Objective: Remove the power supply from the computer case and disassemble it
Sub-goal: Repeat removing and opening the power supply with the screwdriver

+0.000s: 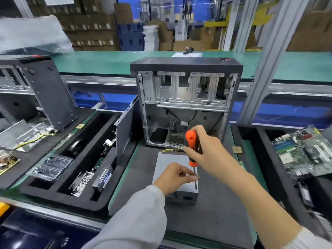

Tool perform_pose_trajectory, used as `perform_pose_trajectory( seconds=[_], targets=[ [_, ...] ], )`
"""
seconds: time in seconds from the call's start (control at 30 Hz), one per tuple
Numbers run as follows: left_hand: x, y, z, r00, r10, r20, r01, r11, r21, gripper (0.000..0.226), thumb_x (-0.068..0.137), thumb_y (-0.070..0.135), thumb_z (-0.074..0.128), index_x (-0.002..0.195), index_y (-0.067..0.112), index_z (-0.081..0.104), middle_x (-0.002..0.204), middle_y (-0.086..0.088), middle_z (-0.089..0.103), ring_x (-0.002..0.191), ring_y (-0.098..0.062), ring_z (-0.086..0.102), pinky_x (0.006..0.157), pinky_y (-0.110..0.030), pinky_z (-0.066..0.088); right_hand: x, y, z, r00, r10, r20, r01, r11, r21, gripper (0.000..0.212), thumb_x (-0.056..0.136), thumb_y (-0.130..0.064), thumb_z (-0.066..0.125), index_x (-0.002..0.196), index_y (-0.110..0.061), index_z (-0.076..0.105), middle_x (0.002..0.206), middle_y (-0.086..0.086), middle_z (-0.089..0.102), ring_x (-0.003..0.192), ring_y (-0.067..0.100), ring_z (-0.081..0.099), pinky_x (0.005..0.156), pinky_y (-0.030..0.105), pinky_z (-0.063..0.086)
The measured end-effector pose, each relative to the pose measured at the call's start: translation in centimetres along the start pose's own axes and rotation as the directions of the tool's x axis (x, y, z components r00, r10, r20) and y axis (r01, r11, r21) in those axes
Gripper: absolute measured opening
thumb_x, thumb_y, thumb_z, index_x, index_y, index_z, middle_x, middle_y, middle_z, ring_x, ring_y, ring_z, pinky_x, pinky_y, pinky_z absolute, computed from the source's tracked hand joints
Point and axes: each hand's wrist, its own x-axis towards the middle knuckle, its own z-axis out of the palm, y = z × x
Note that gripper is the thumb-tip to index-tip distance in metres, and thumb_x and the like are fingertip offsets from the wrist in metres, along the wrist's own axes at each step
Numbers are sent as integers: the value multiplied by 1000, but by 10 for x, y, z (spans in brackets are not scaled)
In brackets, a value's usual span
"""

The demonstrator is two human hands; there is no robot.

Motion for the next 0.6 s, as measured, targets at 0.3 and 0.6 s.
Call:
perform_pose_trajectory(
  seconds=[0.3,0.6],
  targets=[
    [5,-9,3,998,66,14,-65,997,-27,9,89,30,70,88,31,79,91,-6,75,91,-28,64,85,-28,49,-20,1,5,988,33,-154,-29,999,27,25,94,-32,56,99,-30,32,72,-6,55,66,13,64,63,37,53],
    [4,-22,15,997,76,-24,-77,993,-90,11,90,27,69,91,25,80,90,-4,75,83,-31,62,89,-40,51,-31,17,10,975,12,-221,1,998,57,27,92,-32,58,99,-32,32,73,-15,54,67,-8,57,54,7,41]
  ],
)
